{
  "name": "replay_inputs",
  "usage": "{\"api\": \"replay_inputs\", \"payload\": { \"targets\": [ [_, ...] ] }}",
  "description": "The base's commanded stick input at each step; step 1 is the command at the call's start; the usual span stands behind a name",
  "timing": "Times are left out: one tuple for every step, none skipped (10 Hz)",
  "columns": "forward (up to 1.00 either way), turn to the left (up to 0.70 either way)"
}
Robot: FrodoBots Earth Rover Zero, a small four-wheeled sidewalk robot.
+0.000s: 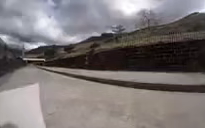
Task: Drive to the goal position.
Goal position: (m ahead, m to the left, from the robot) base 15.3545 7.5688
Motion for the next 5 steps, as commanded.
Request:
{"api": "replay_inputs", "payload": {
  "targets": [
    [1.00, 0.27],
    [1.00, 0.27],
    [1.00, 0.27],
    [1.00, 0.27],
    [1.00, 0.27]
  ]
}}
